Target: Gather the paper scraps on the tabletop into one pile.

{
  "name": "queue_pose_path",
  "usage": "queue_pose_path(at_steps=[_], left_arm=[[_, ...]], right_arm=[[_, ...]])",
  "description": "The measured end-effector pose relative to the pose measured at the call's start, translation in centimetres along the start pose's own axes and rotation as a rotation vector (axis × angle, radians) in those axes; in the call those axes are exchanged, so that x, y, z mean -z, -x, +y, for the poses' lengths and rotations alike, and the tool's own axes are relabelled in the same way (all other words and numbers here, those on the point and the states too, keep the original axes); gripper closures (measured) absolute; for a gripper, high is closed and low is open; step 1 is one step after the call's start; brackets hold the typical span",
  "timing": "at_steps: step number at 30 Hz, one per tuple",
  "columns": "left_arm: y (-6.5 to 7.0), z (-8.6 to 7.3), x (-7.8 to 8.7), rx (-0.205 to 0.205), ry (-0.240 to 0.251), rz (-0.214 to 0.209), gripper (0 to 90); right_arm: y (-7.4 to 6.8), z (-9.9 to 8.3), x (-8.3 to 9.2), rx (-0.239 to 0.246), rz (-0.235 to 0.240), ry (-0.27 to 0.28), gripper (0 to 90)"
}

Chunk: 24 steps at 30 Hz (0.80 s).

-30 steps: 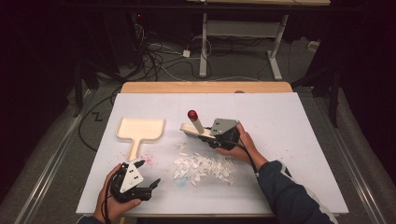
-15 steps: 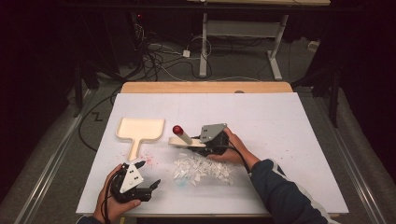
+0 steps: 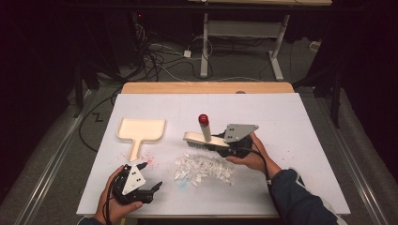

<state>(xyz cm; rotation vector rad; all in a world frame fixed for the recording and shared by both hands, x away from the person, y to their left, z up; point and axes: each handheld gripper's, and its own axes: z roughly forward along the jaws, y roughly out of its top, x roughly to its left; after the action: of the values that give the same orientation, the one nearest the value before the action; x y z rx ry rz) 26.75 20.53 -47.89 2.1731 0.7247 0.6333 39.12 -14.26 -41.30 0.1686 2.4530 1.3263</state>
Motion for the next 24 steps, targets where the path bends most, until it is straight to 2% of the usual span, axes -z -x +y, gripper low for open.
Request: queue_pose_path(at_steps=[4,8,9,10,11,14,17,19,21,24], left_arm=[[0.1,0.1,0.1,0.006,0.001,0.0,18.6],[0.2,0.2,0.2,0.003,0.01,0.001,18.6],[0.2,0.3,0.3,0.002,0.012,-0.001,18.6],[0.2,0.3,0.3,0.0,0.012,-0.001,18.6],[0.2,0.4,0.2,-0.004,0.013,-0.001,18.6],[0.2,0.6,0.2,-0.009,0.019,-0.005,18.6],[0.3,0.7,0.1,-0.013,0.022,-0.011,18.6],[0.3,0.7,0.1,-0.015,0.025,-0.014,18.7],[0.2,0.7,0.1,-0.008,0.027,-0.018,18.6],[0.2,0.7,0.1,-0.01,0.026,-0.02,18.6]], right_arm=[[-0.7,-0.4,3.3,-0.085,-0.102,-0.028,68.0],[-2.1,-1.5,5.9,-0.187,-0.232,-0.106,68.0],[-2.4,-1.7,6.2,-0.199,-0.267,-0.124,68.0],[-2.9,-2.2,6.5,-0.223,-0.324,-0.155,68.0],[-3.2,-2.6,6.6,-0.241,-0.347,-0.17,68.0],[-3.7,-4.2,6.6,-0.349,-0.428,-0.202,68.1],[-4.0,-5.4,5.8,-0.415,-0.523,-0.234,68.0],[-4.4,-5.7,5.5,-0.455,-0.525,-0.216,68.1],[-5.2,-5.4,5.1,-0.474,-0.519,-0.205,67.9],[-6.9,-4.9,3.7,-0.481,-0.508,-0.216,65.8]])
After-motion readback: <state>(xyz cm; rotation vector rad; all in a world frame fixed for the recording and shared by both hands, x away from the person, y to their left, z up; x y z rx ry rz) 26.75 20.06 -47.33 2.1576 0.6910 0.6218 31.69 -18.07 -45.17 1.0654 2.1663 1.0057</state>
